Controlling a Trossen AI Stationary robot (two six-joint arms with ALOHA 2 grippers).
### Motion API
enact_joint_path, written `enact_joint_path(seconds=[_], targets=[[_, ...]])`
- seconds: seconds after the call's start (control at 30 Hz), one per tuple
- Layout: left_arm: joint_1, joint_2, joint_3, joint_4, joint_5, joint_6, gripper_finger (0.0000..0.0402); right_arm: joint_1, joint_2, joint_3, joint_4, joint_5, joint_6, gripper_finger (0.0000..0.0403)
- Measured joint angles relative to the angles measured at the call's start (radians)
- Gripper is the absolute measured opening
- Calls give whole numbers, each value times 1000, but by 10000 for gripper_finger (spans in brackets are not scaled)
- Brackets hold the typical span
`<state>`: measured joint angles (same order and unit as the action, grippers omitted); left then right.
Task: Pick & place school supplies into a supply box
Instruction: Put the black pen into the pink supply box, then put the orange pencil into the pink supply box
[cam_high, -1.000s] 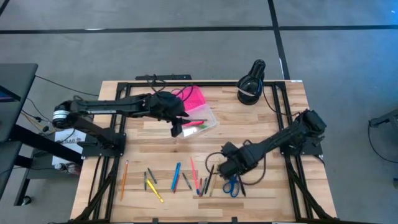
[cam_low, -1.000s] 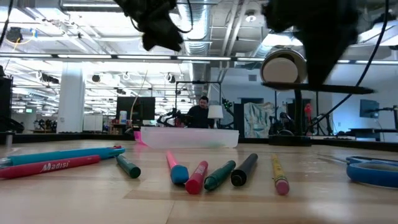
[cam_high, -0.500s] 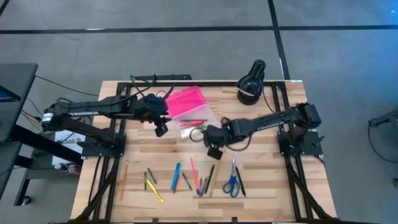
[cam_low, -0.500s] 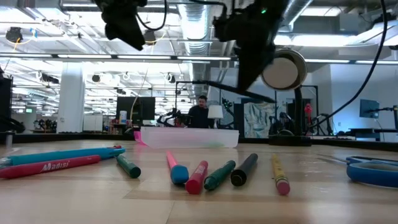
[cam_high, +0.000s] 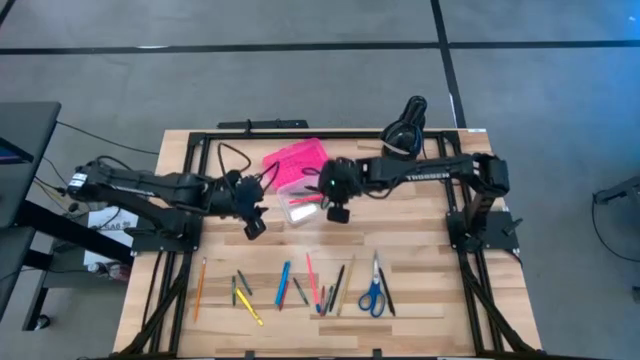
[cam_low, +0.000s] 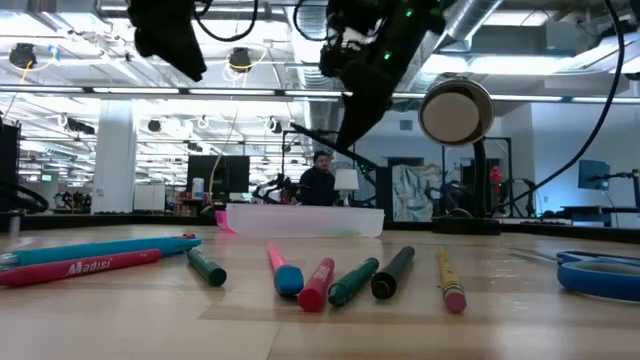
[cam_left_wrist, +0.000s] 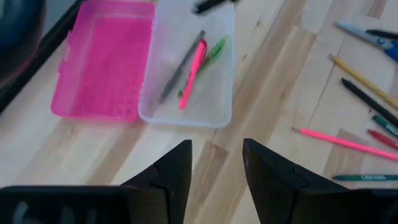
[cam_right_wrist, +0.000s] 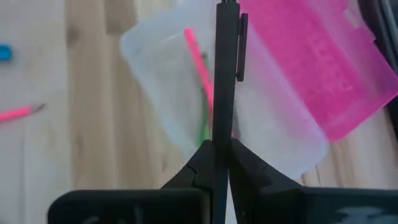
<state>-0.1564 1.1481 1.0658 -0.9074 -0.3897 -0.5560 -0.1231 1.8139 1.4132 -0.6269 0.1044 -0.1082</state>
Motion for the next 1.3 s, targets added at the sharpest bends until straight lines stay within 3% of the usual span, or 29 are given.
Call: enact_joint_path(seconds=[0.2,0.57,1.07,1.3], targets=[[-73,0,-56,-1,-28,-117,139,-72,67,0,25,-85,-24,12],[-136,0,-75,0,-85,-212,139,-87,124,0,73,-91,-32,16],[-140,0,-75,0,-85,-225,139,-93,123,0,143,-81,4,98],[-177,0,-75,-48,3,-224,139,-69,57,0,137,-103,92,112]])
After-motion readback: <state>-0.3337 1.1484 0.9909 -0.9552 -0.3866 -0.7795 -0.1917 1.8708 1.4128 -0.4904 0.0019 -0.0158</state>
